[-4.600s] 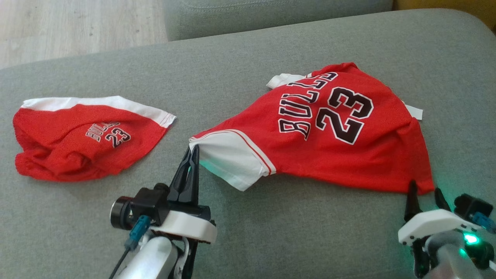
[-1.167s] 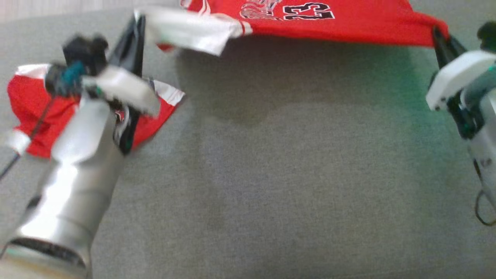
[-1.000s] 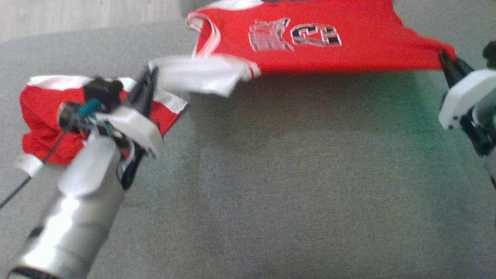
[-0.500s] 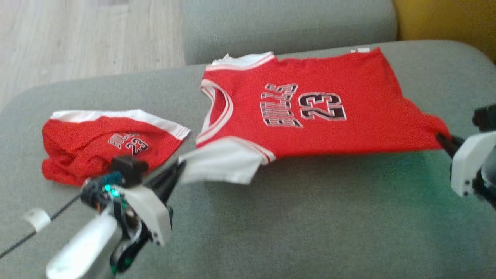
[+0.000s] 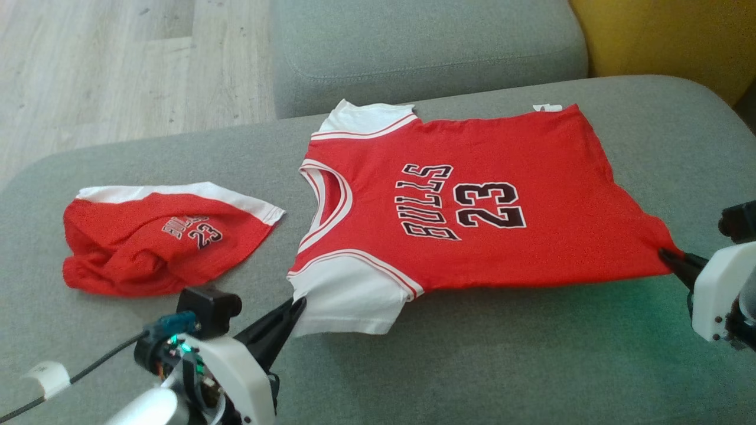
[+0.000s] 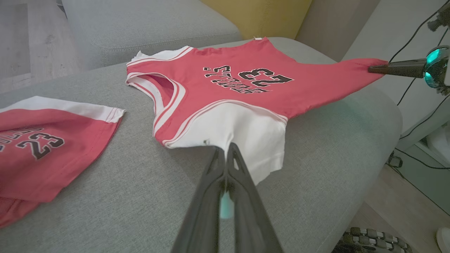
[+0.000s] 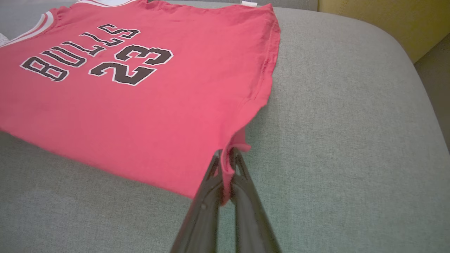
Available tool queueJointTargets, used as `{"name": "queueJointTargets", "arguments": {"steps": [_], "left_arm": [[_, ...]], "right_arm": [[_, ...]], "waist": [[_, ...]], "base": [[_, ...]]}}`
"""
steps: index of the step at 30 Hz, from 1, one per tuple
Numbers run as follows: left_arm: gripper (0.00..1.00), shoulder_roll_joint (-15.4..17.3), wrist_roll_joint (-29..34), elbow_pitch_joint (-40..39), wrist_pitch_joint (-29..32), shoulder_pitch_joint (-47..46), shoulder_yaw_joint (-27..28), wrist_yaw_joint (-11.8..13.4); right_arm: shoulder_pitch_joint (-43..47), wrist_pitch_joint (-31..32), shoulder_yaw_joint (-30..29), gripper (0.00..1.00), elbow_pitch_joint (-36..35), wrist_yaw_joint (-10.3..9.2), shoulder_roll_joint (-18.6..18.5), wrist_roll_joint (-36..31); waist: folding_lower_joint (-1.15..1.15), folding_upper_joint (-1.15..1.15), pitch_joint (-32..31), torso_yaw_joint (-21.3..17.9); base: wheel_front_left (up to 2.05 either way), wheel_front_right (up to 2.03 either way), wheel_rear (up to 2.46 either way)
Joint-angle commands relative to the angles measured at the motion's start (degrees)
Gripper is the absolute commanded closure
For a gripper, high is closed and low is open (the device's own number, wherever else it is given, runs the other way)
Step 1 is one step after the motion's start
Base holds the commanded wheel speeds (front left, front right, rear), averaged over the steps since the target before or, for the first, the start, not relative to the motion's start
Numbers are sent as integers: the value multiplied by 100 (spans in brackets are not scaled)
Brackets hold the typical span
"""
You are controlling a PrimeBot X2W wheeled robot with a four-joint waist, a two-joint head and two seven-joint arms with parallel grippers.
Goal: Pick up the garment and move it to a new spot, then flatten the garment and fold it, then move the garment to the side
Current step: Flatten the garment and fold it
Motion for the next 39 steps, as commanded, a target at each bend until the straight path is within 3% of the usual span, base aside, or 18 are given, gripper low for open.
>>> {"name": "queueJointTargets", "arguments": {"steps": [1,14,28,39], "left_arm": [[100,200,63,-203,14,-330,289,79],[100,58,188,247,318,-1194,291,-104],[100,-264,316,1964,685,-2758,341,-529],[100,-491,619,2940,796,-3665,-29,-866]], "right_arm": [[2,-42,-146,100,-151,-4,-166,-47],[-383,90,-690,100,-68,-4,351,-480],[-1357,28,-1376,100,1119,-4,1203,-906],[-1921,-126,-1287,100,1691,-4,1584,-1203]], "waist": [[0,0,51,-26],[0,0,602,-194],[0,0,1299,-344],[0,0,1619,-406]], "base": [[0,0,0],[0,0,0],[0,0,0],[0,0,0]]}}
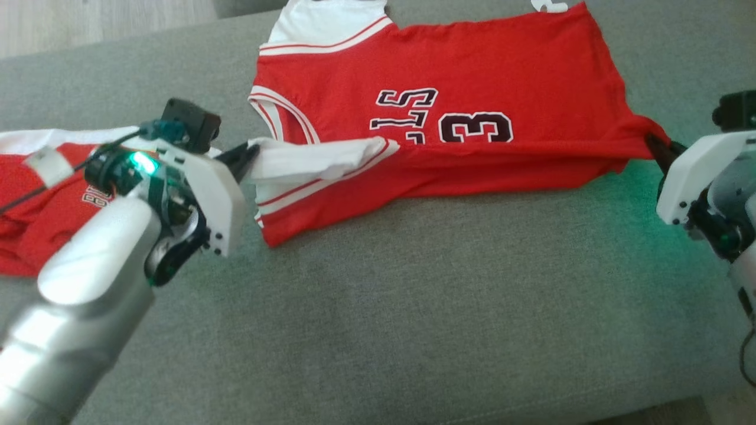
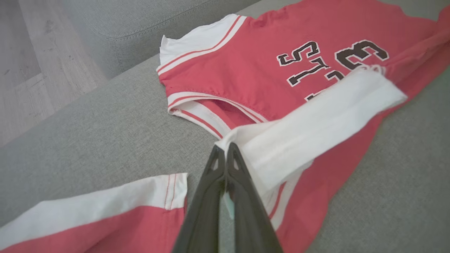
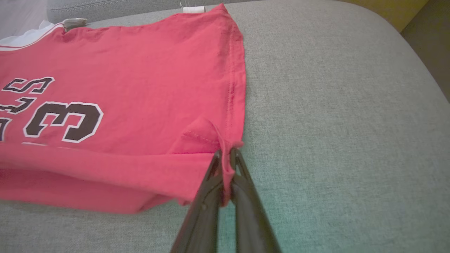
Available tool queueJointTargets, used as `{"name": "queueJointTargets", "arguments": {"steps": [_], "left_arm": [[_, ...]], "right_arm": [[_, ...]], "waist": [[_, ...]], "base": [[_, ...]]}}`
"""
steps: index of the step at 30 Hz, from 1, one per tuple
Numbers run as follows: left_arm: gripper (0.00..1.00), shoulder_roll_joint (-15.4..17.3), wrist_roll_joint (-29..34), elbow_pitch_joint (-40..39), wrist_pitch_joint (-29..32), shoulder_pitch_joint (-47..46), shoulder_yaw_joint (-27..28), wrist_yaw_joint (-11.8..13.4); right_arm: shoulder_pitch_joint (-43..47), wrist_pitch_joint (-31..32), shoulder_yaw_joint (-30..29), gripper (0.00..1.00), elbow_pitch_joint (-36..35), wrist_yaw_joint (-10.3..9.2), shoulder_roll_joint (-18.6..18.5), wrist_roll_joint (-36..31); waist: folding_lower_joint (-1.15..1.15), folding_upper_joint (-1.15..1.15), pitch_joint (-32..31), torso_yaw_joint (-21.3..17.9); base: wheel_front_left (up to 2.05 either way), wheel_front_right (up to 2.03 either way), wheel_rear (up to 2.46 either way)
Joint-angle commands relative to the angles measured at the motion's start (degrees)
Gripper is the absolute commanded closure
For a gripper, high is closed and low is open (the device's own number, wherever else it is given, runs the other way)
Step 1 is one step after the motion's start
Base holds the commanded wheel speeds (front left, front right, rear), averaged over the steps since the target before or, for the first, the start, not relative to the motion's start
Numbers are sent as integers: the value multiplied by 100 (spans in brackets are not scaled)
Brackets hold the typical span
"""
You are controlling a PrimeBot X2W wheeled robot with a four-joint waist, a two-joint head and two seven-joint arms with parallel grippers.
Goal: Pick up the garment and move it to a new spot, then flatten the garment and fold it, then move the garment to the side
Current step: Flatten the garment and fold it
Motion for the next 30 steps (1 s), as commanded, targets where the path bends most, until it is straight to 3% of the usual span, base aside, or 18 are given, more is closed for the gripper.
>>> {"name": "queueJointTargets", "arguments": {"steps": [1,4,5,6,7,10,11,15,20,26,30], "left_arm": [[100,147,97,-35,-16,-470,195,-16],[100,-21,199,368,-142,-842,140,-49],[73,-75,260,484,-230,-945,138,-35],[8,-137,336,592,-374,-1049,142,-8],[0,-212,404,708,-556,-1148,164,41],[0,-495,530,1038,-1319,-1394,338,274],[0,-495,530,1038,-1319,-1394,338,274],[0,-845,552,1387,-2528,-1537,677,612],[0,-1068,571,1574,-3561,-1405,859,787],[0,-1120,688,1143,-3898,-744,1124,1126],[0,-1176,908,226,-3909,100,1574,1417]], "right_arm": [[-190,-72,47,100,-80,-4,-54,-35],[-380,-154,113,100,67,-4,16,-53],[-451,-233,94,100,131,-4,17,-83],[-537,-395,78,26,185,-4,12,-168],[-612,-548,27,0,271,-4,33,-214],[-799,-1088,-111,0,466,-4,143,-339],[-799,-1088,-111,0,466,-4,143,-339],[-911,-1956,-352,0,660,-4,267,-456],[-783,-2857,-631,0,594,-4,332,-493],[-159,-3104,-1266,0,-118,-4,414,-684],[683,-3109,-1969,0,-1026,-4,638,-1189]], "waist": [[0,0,69,-9],[0,0,205,-23],[0,0,236,-27],[0,0,265,-32],[0,0,289,-35],[0,0,319,-36],[0,0,319,-36],[0,0,225,-12],[0,0,-22,62],[0,0,-312,152],[0,0,-477,203]], "base": [[0,0,0],[0,0,0],[0,0,0],[0,0,0],[0,0,0],[0,0,0],[0,0,0],[0,0,0],[0,0,0],[0,0,0],[0,0,0]]}}
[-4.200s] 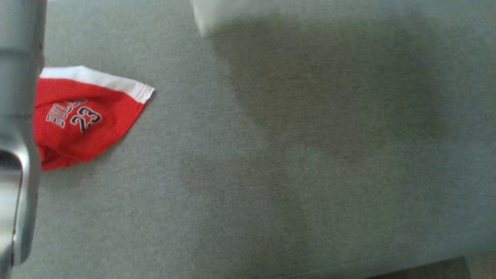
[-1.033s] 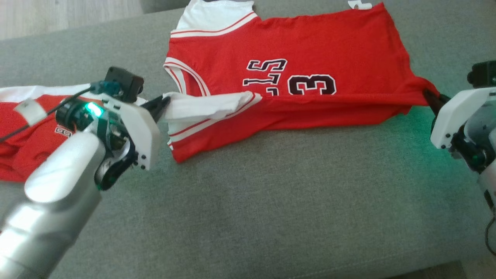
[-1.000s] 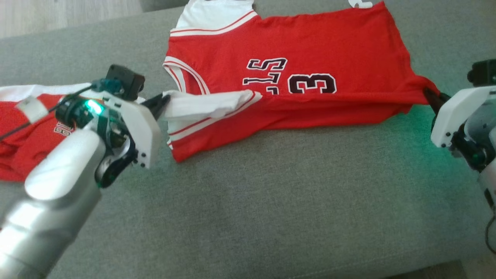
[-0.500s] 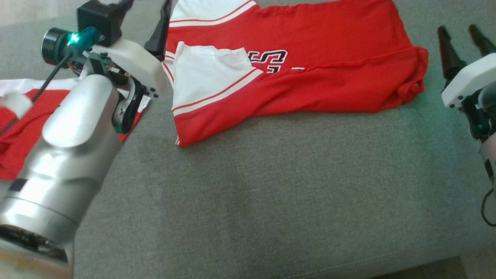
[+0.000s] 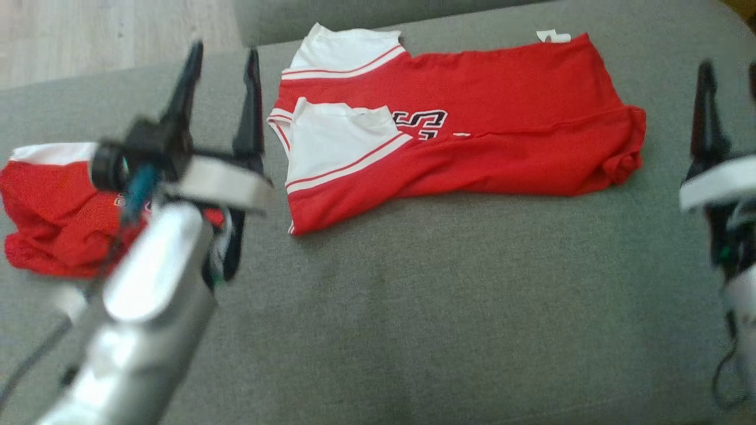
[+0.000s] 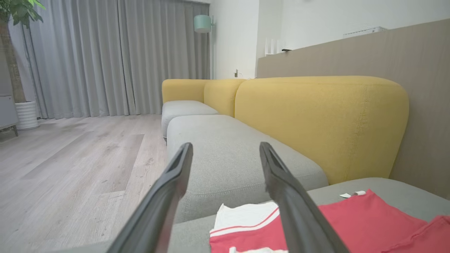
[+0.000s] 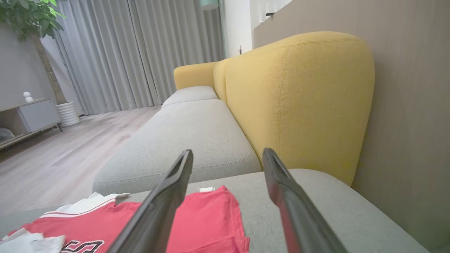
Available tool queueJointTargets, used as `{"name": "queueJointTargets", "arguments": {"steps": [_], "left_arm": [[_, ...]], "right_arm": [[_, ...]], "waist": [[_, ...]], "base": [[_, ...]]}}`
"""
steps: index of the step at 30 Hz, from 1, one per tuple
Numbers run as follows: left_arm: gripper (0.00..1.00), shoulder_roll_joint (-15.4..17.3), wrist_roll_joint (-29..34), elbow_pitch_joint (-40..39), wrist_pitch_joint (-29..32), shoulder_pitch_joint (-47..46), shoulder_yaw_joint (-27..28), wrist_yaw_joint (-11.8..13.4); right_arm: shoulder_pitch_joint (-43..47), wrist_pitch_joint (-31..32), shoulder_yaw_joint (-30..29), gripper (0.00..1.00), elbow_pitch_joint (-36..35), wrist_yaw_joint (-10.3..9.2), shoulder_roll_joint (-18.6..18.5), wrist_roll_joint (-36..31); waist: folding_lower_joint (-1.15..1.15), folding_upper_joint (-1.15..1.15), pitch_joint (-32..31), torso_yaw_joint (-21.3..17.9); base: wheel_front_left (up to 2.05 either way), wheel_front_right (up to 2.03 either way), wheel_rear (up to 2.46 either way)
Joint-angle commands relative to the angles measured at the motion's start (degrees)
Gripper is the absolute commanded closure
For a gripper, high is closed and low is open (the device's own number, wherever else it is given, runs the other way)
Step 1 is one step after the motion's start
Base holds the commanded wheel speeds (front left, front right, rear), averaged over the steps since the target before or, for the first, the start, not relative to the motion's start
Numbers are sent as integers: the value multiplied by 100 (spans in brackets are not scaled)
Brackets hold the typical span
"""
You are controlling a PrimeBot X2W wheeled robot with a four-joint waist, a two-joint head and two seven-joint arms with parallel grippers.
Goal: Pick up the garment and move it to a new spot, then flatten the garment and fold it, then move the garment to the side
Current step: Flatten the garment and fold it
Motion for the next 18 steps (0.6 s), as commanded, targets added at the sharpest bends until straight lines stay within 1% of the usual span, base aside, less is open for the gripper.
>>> {"name": "queueJointTargets", "arguments": {"steps": [1,4,8,9,11,12,18], "left_arm": [[0,92,141,-437,-51,145,343,102],[0,10,448,-1018,-52,901,616,293],[0,-223,691,-1428,-52,1841,963,378],[0,-363,764,-1501,-52,2239,1090,364],[0,-481,857,-1539,-53,2548,1192,327],[0,-583,942,-1552,-53,2741,1289,258],[0,-745,1179,-1342,-53,2771,1373,-35]], "right_arm": [[348,-58,-135,0,-415,-4,119,-249],[1040,-58,-540,0,-983,-4,472,-690],[1843,-59,-838,0,-1474,-4,953,-1142],[2174,-59,-937,0,-1633,-4,1152,-1334],[2430,-59,-1043,0,-1772,-4,1345,-1409],[2609,-59,-1128,0,-1893,-4,1469,-1478],[2714,13,-1185,0,-2164,-4,1634,-1648]], "waist": [[1,0,-104,42],[1,0,-217,45],[1,0,-388,32],[1,0,-472,13],[1,0,-516,-6],[1,0,-526,-20],[1,0,-496,-122]], "base": [[0,0,0],[0,0,0],[0,0,0],[0,0,0],[0,0,0],[0,0,0],[0,0,0]]}}
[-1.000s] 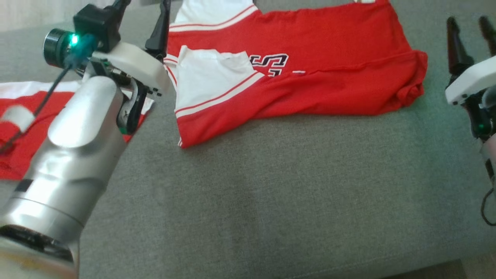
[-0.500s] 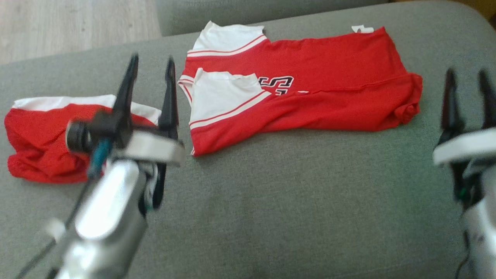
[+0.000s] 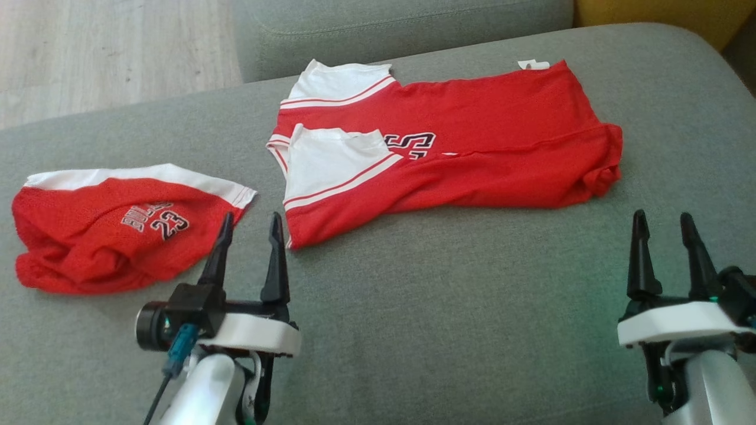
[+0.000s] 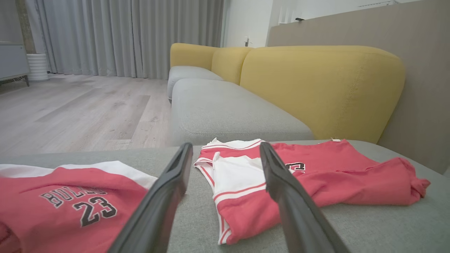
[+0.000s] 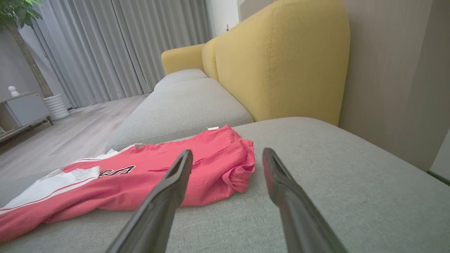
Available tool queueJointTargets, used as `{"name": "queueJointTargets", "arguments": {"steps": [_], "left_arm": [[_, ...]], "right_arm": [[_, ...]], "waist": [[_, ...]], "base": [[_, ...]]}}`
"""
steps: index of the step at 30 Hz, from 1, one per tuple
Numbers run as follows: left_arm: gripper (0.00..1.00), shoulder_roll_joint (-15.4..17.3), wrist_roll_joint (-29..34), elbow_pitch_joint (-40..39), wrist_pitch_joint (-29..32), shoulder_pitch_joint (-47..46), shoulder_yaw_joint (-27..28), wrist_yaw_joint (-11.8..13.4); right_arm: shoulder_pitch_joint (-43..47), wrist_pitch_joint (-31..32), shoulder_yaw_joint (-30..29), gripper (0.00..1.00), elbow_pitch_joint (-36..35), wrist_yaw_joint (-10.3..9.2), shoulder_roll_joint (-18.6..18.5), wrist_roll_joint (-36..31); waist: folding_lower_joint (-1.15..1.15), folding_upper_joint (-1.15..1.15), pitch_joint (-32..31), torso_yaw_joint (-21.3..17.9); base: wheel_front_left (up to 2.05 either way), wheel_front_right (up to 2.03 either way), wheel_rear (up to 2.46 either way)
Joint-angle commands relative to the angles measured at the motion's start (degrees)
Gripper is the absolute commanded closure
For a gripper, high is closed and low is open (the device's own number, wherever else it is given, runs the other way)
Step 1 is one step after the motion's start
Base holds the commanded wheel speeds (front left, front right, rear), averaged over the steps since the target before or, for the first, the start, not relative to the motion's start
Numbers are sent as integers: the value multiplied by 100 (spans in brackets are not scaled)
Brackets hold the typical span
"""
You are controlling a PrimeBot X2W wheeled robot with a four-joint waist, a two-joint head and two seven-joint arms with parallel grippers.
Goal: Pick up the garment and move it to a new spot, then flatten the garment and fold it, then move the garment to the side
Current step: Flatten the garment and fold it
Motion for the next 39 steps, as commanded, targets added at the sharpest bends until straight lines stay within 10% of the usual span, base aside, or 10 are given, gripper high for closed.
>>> {"name": "queueJointTargets", "arguments": {"steps": [1,30,31,33,39], "left_arm": [[0,5,61,-16,-29,-327,191,-75],[0,4,-42,2919,1171,-1809,14,52],[12,8,-47,2995,1237,-1823,-7,26],[100,28,-34,3092,1282,-1857,-51,-11],[100,22,-48,2979,796,-1977,-21,-15]], "right_arm": [[-186,23,115,0,-266,-4,3,-71],[-479,131,341,0,-669,-4,183,-108],[-481,129,338,0,-670,-4,184,-105],[-485,131,323,0,-666,-4,186,-108],[-559,284,178,0,-622,-4,189,-232]], "waist": [[1,0,45,-52],[1,0,771,-720],[1,0,776,-730],[1,0,778,-739],[1,0,710,-608]], "base": [[0,0,0],[0,0,0],[0,0,0],[0,0,0],[0,0,0]]}}
